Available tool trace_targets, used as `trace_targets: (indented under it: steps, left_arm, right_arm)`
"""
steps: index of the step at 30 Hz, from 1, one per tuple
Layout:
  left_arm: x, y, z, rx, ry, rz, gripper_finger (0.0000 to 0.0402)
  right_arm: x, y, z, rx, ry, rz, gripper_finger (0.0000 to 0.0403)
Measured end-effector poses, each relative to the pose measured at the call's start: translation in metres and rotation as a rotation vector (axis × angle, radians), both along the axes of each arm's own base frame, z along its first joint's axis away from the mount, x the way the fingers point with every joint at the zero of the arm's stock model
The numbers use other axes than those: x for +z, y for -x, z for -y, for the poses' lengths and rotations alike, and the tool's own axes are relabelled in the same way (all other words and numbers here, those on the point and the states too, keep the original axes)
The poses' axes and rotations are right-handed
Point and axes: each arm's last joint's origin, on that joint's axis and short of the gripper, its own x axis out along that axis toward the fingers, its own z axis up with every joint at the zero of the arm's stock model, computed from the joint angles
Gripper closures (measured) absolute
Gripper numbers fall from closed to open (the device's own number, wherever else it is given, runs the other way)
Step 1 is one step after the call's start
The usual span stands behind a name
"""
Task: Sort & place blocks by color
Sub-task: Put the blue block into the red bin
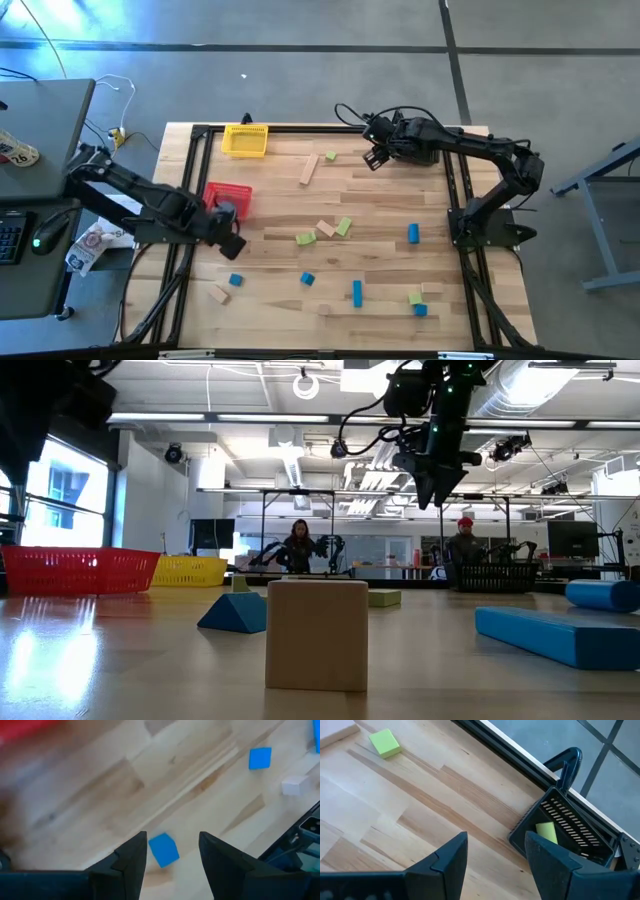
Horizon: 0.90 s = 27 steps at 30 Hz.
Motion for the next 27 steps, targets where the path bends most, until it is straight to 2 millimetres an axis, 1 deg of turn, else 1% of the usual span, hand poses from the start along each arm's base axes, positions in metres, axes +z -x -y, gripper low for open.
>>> trace_targets:
  steps: [6,12,21,27]
  left_arm:
    - [-0.009,0.001,0.024,0.059,0.048,-0.080,0.0234]
    - [-0.021,-0.006,0.042,0.085,0.053,-0.135,0.0234]
    - [-0.041,-0.019,0.056,0.095,0.022,-0.192,0.0234]
    - [-0.050,-0.030,0.063,0.094,0.036,-0.174,0.0234]
  right_arm:
    - [0.000,0.000,0.000,0.000,0.000,0.000,0.0217]
    - [0.000,0.000,0.000,0.000,0.000,0.002,0.0217]
    - [0.001,-0.003,0.001,0.000,0.014,0.033,0.0217]
    - [0.002,-0.004,0.002,0.000,0.022,0.049,0.0217]
